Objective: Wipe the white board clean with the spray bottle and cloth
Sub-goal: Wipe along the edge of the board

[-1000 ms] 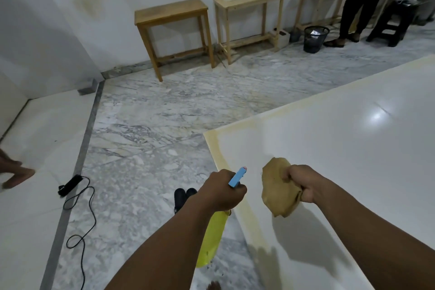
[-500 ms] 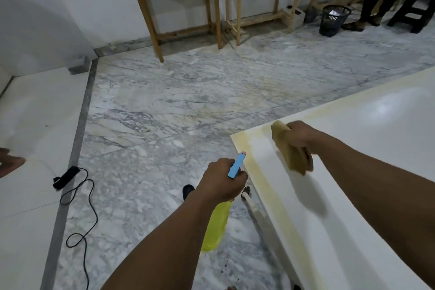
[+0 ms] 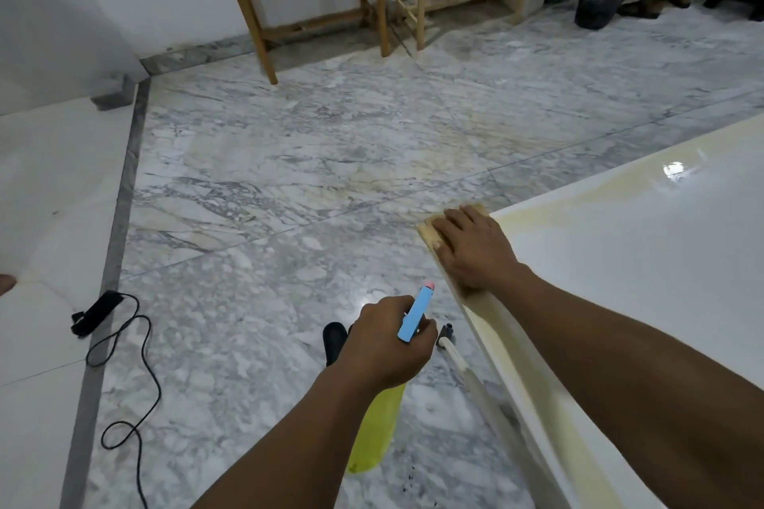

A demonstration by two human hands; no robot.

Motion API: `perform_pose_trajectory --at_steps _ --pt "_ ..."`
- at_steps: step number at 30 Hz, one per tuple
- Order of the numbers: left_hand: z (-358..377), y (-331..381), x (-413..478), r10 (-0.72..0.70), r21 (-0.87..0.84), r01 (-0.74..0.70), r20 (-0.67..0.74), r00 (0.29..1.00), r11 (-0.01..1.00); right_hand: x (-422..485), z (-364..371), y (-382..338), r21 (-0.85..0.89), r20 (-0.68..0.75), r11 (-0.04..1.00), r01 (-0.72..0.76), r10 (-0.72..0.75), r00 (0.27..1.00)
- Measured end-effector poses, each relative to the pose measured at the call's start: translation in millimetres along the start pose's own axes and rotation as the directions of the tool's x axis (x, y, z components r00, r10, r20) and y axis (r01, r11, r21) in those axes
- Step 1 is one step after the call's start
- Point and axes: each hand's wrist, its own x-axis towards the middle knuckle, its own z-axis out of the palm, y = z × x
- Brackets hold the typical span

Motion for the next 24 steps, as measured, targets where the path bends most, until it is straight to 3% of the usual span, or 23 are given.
perform_pose_trajectory --at_steps 8,24 --pt "23.0 -27.6 22.7 0.059 0.029 -0.059 -0.002 0.998 0.998 -7.8 35.8 9.3 -0.032 -0.129 0.999 0.010 -0.014 0.992" --pt "67.2 -51.9 -7.9 0.058 -0.008 -0.058 0.007 0.998 0.998 -29.5 44.4 3.2 0.040 -0.085 0.999 0.007 -0.003 0.996"
